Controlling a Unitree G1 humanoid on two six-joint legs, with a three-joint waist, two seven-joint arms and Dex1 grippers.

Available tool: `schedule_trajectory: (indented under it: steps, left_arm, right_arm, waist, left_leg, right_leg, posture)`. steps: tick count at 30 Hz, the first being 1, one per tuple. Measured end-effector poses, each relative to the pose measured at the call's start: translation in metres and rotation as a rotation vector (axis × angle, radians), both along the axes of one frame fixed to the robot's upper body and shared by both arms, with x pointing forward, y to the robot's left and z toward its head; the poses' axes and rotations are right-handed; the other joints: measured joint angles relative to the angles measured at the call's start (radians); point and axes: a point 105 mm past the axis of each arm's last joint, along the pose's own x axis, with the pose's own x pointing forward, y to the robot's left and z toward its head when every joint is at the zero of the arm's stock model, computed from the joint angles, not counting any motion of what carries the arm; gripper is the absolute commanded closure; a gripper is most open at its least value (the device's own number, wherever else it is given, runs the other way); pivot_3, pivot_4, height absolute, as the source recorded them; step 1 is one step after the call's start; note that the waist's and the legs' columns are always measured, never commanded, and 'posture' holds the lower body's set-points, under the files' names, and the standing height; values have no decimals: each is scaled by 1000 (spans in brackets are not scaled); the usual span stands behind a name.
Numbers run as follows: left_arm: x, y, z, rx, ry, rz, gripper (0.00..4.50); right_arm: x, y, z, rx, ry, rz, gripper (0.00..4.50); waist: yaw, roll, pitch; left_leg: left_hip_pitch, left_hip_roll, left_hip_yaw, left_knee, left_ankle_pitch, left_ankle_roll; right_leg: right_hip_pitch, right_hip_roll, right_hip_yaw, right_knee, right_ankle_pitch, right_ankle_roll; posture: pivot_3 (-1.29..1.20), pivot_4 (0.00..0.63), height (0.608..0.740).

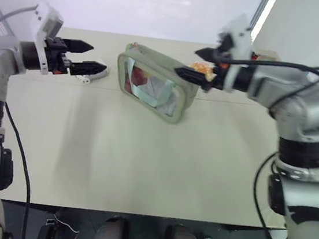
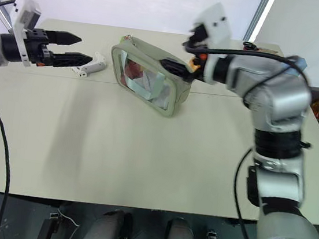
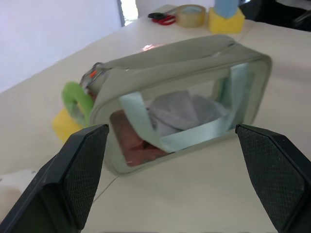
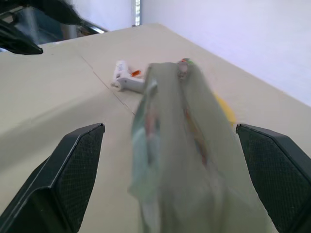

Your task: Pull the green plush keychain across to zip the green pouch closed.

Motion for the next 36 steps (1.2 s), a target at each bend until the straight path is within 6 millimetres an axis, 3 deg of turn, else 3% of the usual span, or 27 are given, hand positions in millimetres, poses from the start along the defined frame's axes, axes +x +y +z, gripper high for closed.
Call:
schedule_trajectory:
  steps: [6, 8, 11, 16, 23, 27, 30, 34, 36]
  left_arm:
    - [-6, -6, -15, -7, 34, -4, 45]
    - [-8, -9, -19, -6, 41, -11, 0]
    - [-10, -13, -17, -8, 31, -13, 0]
    - [-12, -12, -11, -28, 8, 6, 0]
    - [-10, -8, -15, -32, 18, 26, 0]
    - [-9, -5, -15, -38, 19, 33, 0]
    - [-7, -8, -14, -42, 9, 26, 0]
    - [-6, -11, -13, -49, 4, 14, 0]
    - [-5, -9, -13, -53, 10, 16, 0]
  right_arm:
    - [26, 12, -41, -107, 61, -28, 0]
    - [30, 14, -47, -127, 67, -25, 516]
    - [34, 15, -44, -153, 37, -16, 1803]
    - [39, 15, -41, -206, -48, 7, 4453]
    - [16, -4, -23, -355, -232, 208, 4453]
    - [9, -32, -34, -411, -224, 264, 4453]
    - [10, -44, -53, -417, -180, 275, 3361]
    - [9, -47, -60, -432, -152, 286, 1405]
    - [5, -50, -54, -445, -150, 284, 1405]
  waist:
    - [-2, -1, 0]
    - [-4, -1, 0]
    - [-6, -1, 1]
    - [-8, -1, 1]
    - [-1, -1, 3]
    - [-1, -1, 3]
    - [-2, -1, 3]
    - [-6, -1, 3]
    - [-3, -1, 3]
  left_leg:
    - [-1, -1, 0, 0, 0, 0]
    - [-1, -1, -1, 0, 1, -1]
    - [0, -1, -1, 0, 1, -1]
    - [0, -1, 0, 0, 1, -1]
    - [-1, -1, 0, 0, 1, -1]
    - [0, -1, 0, 0, 1, -1]
    - [0, -1, 0, 0, 1, -1]
    - [0, 0, 0, 0, 1, -2]
    - [0, 0, 0, 0, 1, -2]
  right_leg:
    - [0, -1, 0, 0, 0, 0]
    - [0, -1, 0, 0, 0, 0]
    - [0, 0, 0, 0, 0, 0]
    - [-1, 0, 0, 0, 0, 0]
    - [0, -1, 0, 0, 0, 0]
    - [1, 0, 0, 0, 0, 0]
    - [0, 0, 0, 0, 0, 0]
    - [0, 0, 0, 0, 0, 0]
    - [0, 0, 0, 0, 0, 0]
  posture:
    - [0, 150, 740]
    - [0, 150, 740]
    - [0, 150, 740]
    - [0, 150, 740]
    - [0, 150, 740]
    - [0, 150, 740]
    - [0, 150, 740]
    - [0, 150, 740]
    - [0, 150, 740]
